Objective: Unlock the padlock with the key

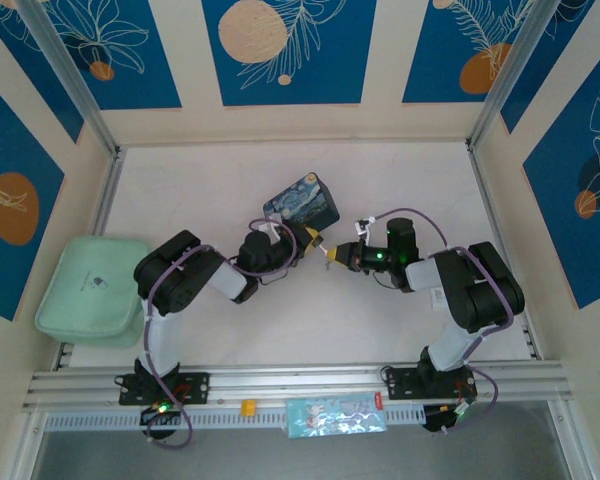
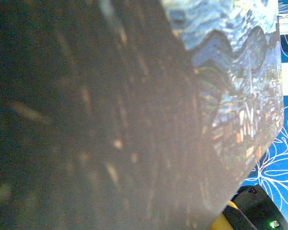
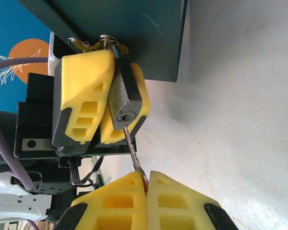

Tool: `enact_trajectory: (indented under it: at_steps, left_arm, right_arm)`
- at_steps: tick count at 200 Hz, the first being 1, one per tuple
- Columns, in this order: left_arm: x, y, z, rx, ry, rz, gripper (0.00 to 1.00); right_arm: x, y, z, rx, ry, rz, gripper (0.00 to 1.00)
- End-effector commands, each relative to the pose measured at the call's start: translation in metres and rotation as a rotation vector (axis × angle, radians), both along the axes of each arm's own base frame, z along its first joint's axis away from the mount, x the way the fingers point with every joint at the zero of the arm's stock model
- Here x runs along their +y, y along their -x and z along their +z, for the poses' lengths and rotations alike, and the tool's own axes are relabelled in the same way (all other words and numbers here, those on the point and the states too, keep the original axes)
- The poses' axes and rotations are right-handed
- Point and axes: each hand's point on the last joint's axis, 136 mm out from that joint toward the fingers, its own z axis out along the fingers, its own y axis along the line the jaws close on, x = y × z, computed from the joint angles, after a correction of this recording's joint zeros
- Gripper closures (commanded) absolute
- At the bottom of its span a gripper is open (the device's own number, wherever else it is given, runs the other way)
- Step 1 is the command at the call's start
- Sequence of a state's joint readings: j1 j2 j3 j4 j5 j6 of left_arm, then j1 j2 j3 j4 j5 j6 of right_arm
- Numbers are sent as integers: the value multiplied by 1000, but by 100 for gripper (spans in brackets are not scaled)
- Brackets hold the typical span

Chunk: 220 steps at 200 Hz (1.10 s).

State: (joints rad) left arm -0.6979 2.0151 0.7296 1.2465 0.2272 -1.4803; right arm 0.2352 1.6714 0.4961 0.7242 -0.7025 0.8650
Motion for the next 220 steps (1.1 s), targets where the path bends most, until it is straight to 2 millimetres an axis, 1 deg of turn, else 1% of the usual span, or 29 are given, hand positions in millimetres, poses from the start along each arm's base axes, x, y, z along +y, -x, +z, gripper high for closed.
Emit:
enact_trajectory:
  at_steps: [1,51,110,128,188,220]
  left_arm:
    - [-4,0,25,-48,65,2,100]
    - [-4,2,25,-48,65,0,100]
    - [-8,5,25,-46,65,-8,100]
    - [-9,6,26,-47,67,-10,100]
    - [-13,8,28,-50,78,-16,100]
    - [-15,9,30,-57,86,-28,100]
  right_arm:
    - [-2,-1,4,-19,3,-9,100]
    - [4,-8,10,-38,-4,-6,100]
    - [4,-15,14,-54,-21,-36,100]
    - [8,-17,17,-61,-22,-36,100]
    - [23,-16,23,-71,-37,9,100]
    - [20,-14,20,-50,-23,31,100]
